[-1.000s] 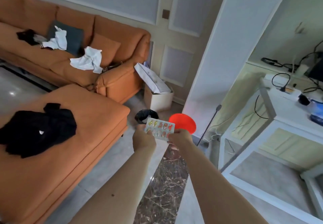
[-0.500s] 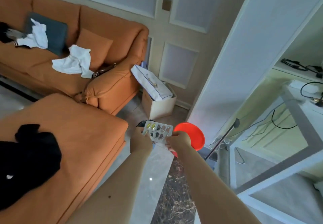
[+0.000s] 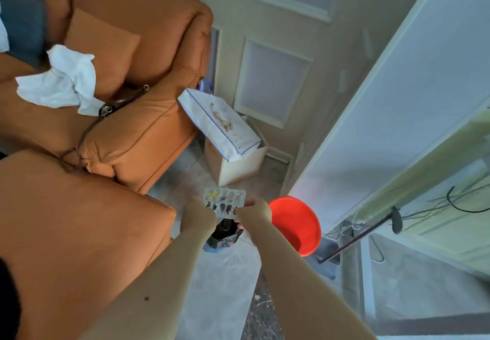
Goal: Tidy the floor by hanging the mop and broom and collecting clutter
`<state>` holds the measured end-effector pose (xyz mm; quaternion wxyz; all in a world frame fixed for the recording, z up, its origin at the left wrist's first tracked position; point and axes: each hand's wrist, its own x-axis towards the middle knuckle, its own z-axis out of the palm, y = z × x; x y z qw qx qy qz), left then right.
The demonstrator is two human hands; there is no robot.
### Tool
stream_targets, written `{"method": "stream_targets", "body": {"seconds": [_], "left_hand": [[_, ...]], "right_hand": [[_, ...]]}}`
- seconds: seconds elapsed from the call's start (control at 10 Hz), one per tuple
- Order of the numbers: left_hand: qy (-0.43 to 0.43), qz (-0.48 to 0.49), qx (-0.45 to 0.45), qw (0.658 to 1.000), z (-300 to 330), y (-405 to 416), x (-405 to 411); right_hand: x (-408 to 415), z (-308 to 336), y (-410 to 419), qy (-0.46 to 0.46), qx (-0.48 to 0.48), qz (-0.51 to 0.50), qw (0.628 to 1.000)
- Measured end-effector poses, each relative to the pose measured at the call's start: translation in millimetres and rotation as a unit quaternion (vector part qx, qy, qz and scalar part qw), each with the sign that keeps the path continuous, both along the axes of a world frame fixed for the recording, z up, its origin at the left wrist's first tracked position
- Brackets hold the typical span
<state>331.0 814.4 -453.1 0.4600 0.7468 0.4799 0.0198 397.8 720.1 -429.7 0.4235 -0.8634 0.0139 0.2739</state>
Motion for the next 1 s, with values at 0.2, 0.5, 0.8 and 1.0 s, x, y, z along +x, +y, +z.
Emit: {"method": "stream_targets", "body": {"seconds": [0.2, 0.5, 0.8, 1.0], "left_hand": [[0.018, -0.022, -0.046, 0.999, -54.5, 37.7, 60.5], [0.081, -0.081, -0.063, 0.991, -133.8, 82.4, 121.5], [0.159, -0.173, -0.079, 0.969, -193.9, 117.7, 155.1], [0.176, -0.173, -0.074, 0.966, -218.9, 139.1, 150.3]], "right_hand": [[57.1, -57.3, 30.2, 0.000, -0.042, -0.014, 0.999], [107.9, -133.7, 68.4, 0.040, -0.086, -0.053, 0.994], [147.4, -194.1, 106.3, 0.098, -0.126, -0.056, 0.986], [142.5, -219.0, 117.4, 0.167, -0.151, -0.048, 0.973]]}}
